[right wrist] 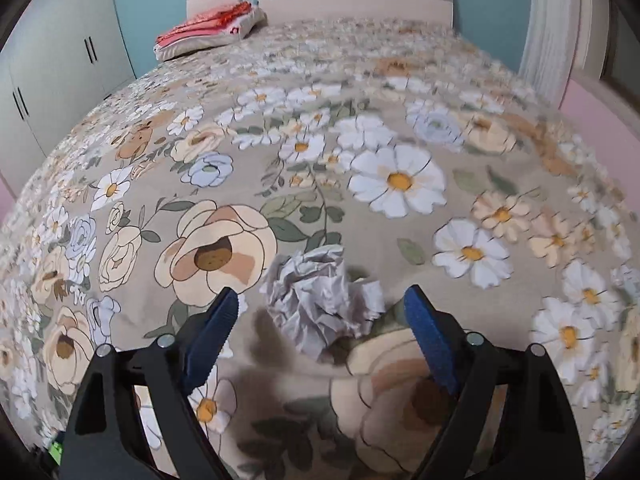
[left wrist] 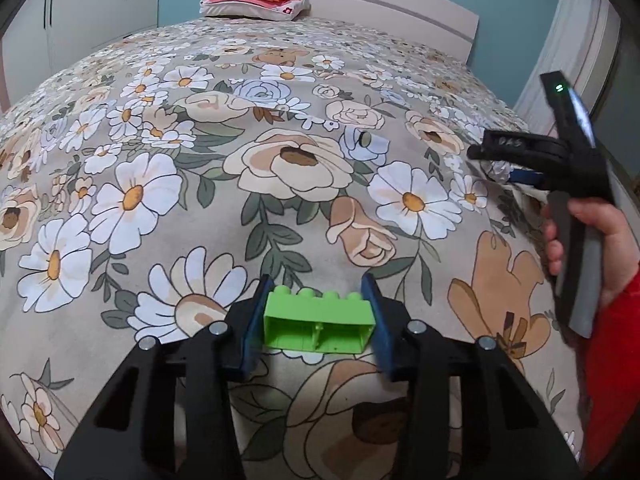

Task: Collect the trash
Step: 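Grasp green block with left tool while right tool grasps crumpled paper, then carry green block with left tool while right tool carries crumpled paper to wastebasket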

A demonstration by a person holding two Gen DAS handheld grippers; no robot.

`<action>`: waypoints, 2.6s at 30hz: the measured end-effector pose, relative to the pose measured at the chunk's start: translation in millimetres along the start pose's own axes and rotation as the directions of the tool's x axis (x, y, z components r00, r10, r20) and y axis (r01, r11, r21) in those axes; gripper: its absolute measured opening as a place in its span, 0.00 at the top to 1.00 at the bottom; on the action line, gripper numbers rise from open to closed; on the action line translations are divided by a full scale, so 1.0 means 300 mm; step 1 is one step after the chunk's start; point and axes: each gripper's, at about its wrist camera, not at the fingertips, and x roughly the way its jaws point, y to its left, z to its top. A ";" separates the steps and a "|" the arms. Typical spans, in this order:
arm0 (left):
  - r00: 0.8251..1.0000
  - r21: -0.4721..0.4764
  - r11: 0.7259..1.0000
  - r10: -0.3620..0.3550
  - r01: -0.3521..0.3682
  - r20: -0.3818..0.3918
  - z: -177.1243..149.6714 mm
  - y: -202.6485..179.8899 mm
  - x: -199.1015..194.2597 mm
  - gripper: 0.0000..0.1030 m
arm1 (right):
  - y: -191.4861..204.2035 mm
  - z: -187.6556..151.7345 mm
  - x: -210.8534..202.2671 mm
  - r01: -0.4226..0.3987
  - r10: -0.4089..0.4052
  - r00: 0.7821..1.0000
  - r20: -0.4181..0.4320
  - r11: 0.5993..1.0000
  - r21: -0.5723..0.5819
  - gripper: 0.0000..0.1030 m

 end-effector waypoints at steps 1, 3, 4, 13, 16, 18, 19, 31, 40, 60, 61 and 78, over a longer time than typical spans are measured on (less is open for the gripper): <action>1.000 -0.003 1.000 -0.005 0.005 0.001 0.001 0.002 -0.001 0.56 | -0.005 0.003 0.008 -0.001 0.001 1.000 -0.005 1.000 0.003 0.34; 1.000 -0.009 1.000 -0.017 0.017 0.002 0.002 0.006 -0.003 0.56 | -0.014 0.005 0.016 -0.004 0.004 1.000 0.007 1.000 0.010 0.49; 1.000 -0.012 1.000 -0.021 0.021 0.003 0.002 0.008 -0.004 0.56 | -0.016 0.004 0.016 -0.012 0.012 1.000 0.011 1.000 0.012 0.55; 0.999 -0.011 0.999 -0.034 0.035 0.032 0.010 0.025 -0.088 0.56 | -0.009 -0.028 -0.106 -0.037 0.038 0.997 0.063 0.999 -0.022 0.67; 0.998 0.000 0.999 -0.032 0.032 0.055 0.015 0.036 -0.153 0.56 | 0.014 -0.035 -0.191 -0.046 0.048 0.994 0.098 0.999 -0.024 0.67; 0.997 0.001 0.999 -0.035 0.035 0.063 0.019 0.046 -0.200 0.56 | 0.033 -0.038 -0.227 -0.051 0.053 0.992 0.116 0.998 -0.027 0.67; 0.997 0.002 0.999 -0.036 0.036 0.068 0.021 0.052 -0.229 0.56 | 0.041 -0.043 -0.268 -0.057 0.060 0.990 0.124 0.998 -0.029 0.67; 0.982 0.045 0.996 -0.080 0.074 0.168 -0.020 0.104 -0.648 0.56 | 0.123 -0.165 -0.700 -0.089 0.102 0.972 0.212 0.994 -0.071 0.67; 0.972 0.059 0.996 -0.081 0.070 0.220 -0.103 0.123 -0.970 0.56 | 0.193 -0.331 -1.051 -0.085 0.114 0.951 0.286 0.990 -0.112 0.67; 0.943 0.161 0.987 -0.082 0.031 0.322 -0.297 0.129 -1.469 0.56 | 0.318 -0.832 -1.603 -0.107 0.149 0.932 0.331 0.984 -0.140 0.67; 0.942 0.166 0.986 -0.083 0.030 0.325 -0.306 0.131 -1.480 0.56 | 0.317 -0.844 -1.610 -0.105 0.148 0.932 0.332 0.984 -0.144 0.67; 0.938 0.233 0.972 -0.120 0.043 0.326 -0.578 0.211 -1.579 0.56 | 0.483 -1.235 -1.701 -0.068 0.129 0.941 0.314 0.978 -0.195 0.67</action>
